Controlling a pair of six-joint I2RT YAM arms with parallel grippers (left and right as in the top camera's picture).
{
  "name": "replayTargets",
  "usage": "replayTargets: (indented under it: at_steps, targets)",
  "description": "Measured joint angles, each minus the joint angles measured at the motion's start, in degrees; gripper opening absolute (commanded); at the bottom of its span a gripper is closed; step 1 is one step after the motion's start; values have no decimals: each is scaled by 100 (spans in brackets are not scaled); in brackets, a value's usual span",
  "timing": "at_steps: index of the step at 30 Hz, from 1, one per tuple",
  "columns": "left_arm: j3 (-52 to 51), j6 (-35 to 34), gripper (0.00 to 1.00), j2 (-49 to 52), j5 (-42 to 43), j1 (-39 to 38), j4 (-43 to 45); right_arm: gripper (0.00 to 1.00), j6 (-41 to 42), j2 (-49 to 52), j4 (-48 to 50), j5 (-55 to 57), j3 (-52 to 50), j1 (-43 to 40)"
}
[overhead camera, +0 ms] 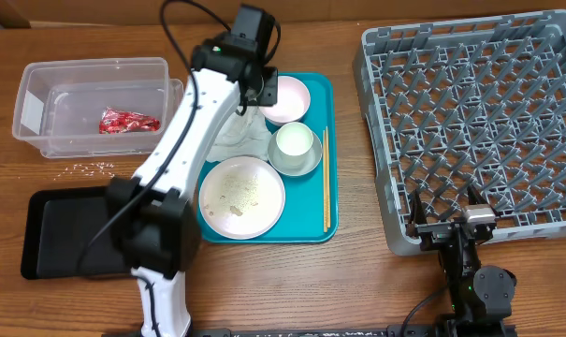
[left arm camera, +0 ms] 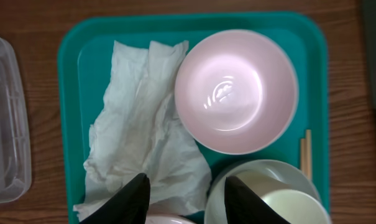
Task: Sort waste into correct bins and load items into the dishwasher
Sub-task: 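Move the left gripper back over the white napkin on the tray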
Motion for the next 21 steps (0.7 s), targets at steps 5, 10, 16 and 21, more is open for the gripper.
replayTargets:
  at_steps: [5, 10, 16, 21]
  targets:
    - [-2, 2, 41, 590, -72, 2, 105, 100, 2, 0, 0, 2, 0, 0]
    - [-2, 4, 40, 872, -94, 57, 326, 100, -2, 0, 0, 0, 0, 0]
    - [-2, 2, 44, 885, -98, 280, 446, 100, 2, 0, 0, 0, 0, 0]
    - [-2, 2, 44, 892, -63, 540, 444, 100, 2, 0, 0, 2, 0, 0]
